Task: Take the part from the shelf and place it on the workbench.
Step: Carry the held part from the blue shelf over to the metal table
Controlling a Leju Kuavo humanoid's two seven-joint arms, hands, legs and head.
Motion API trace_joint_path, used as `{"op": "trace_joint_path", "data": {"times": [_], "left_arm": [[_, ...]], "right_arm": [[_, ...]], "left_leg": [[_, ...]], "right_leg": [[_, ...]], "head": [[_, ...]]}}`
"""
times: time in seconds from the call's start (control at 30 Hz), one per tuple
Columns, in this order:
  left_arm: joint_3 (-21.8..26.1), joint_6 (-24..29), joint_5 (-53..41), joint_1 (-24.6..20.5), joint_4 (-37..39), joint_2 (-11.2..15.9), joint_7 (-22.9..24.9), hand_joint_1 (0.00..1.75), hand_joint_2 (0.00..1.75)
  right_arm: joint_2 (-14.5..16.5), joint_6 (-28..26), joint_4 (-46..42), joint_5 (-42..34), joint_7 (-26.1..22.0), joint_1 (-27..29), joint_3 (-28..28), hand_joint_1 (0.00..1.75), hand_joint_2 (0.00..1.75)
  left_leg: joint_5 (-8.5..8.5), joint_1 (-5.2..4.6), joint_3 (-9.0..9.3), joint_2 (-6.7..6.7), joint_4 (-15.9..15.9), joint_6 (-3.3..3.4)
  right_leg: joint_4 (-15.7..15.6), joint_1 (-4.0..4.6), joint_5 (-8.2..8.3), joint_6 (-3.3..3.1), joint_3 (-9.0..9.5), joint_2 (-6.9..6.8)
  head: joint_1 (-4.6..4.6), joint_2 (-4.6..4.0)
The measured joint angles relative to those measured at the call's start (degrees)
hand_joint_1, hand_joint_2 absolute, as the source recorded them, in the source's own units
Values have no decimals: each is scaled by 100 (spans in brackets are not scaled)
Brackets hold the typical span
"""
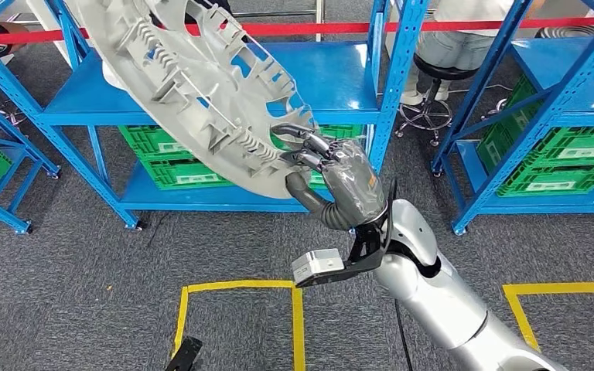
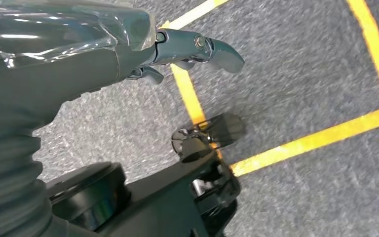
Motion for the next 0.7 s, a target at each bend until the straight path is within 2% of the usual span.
{"op": "trace_joint_path", "data": {"times": [0.03,0.07,0.1,0.13,0.17,0.2,0.23,0.27,0.3,0.33,0.4,0.43,0.47,0.53,0.57,0.6,0.63,0.67,0.7], "left_arm": [[0,9,-6,2,-1,0,-14,0,175],[0,18,-9,1,-2,1,-27,0,175],[1,29,-9,-1,-2,2,-38,0,175],[1,40,-4,-1,-3,4,-44,0,175],[2,51,6,-1,-5,7,-48,0,175],[4,68,19,-1,-13,11,-53,0,175],[10,87,34,-4,-26,23,-57,0,175],[18,108,53,-10,-40,35,-60,0,175],[26,128,71,-15,-54,43,-61,0,175],[32,149,87,-19,-64,48,-58,0,175],[38,195,115,-11,-78,42,-31,0,175],[42,211,122,-4,-90,41,-15,0,175],[48,221,125,10,-109,42,0,0,175],[57,220,112,54,-157,46,11,0,175],[60,218,101,89,-177,52,12,0,175],[60,218,88,127,-189,60,12,0,175],[60,219,77,167,-196,71,12,0,175],[60,222,68,202,-200,86,12,0,175],[60,227,61,231,-205,103,12,0,175]], "right_arm": [[18,4,0,-12,4,1,3,175,175],[33,11,0,-23,9,2,7,175,175],[44,20,0,-33,12,3,10,175,175],[52,33,0,-39,14,3,14,175,175],[60,46,0,-42,15,3,17,175,175],[68,57,-2,-44,16,1,19,175,175],[80,67,-9,-44,17,-1,19,175,175],[94,74,-18,-44,17,-4,19,175,175],[108,81,-27,-45,19,-10,20,175,175],[124,87,-34,-48,20,-16,22,175,175],[142,104,-38,-65,22,-31,31,175,175],[145,113,-39,-86,22,-42,34,175,175],[143,122,-40,-115,21,-56,38,175,175],[138,130,-36,-170,21,-80,51,175,175],[136,130,-29,-188,20,-84,63,175,175],[133,128,-21,-202,20,-83,77,175,175],[131,126,-9,-218,19,-82,90,175,175],[130,124,7,-237,19,-81,99,175,175],[130,120,24,-258,16,-81,103,175,175]], "left_leg": [[-324,9,-75,0,383,-30],[-546,17,-133,0,771,-49],[-626,23,-140,0,1069,-53],[-569,24,-59,-1,1186,-42],[-441,20,120,-6,1102,-14],[-329,7,400,-15,833,35],[-336,-13,752,-18,413,100],[-413,-36,1064,-21,1,145],[-495,-63,1278,-23,-310,187],[-560,-87,1387,-21,-504,218],[-419,-103,1344,-8,-625,280],[-317,-93,1309,5,-696,323],[-199,-79,1250,19,-760,352],[-9,-66,1093,33,-810,378],[72,-68,994,39,-805,369],[144,-70,899,44,-797,361],[218,-69,795,49,-782,350],[286,-66,687,52,-758,334],[347,-59,574,52,-716,311]], "right_leg": [[2,4,69,-15,-80,1],[4,11,135,-18,-162,1],[7,19,203,-16,-246,1],[8,30,271,-11,-330,2],[9,40,337,-7,-408,5],[9,53,402,0,-478,9],[9,68,461,13,-532,14],[4,73,518,35,-566,13],[-11,70,578,65,-583,8],[-33,59,636,104,-592,1],[-96,51,736,170,-616,-5],[-58,59,671,166,-661,-4],[80,72,497,136,-733,-2],[700,75,-50,60,-909,-1],[1095,70,-252,65,-976,-1],[1412,64,-328,103,-994,-1],[1584,56,-279,172,-937,-2],[1566,44,-149,246,-793,-3],[1322,29,-22,302,-539,-5]], "head": [[-12,0],[-15,1],[-14,1],[-15,0],[-15,0],[-16,0],[-15,0],[-9,0],[-5,0],[-10,0],[-23,1],[-26,1],[-18,1],[-2,1],[2,1],[4,0],[4,0],[5,-1],[5,-1]]}}
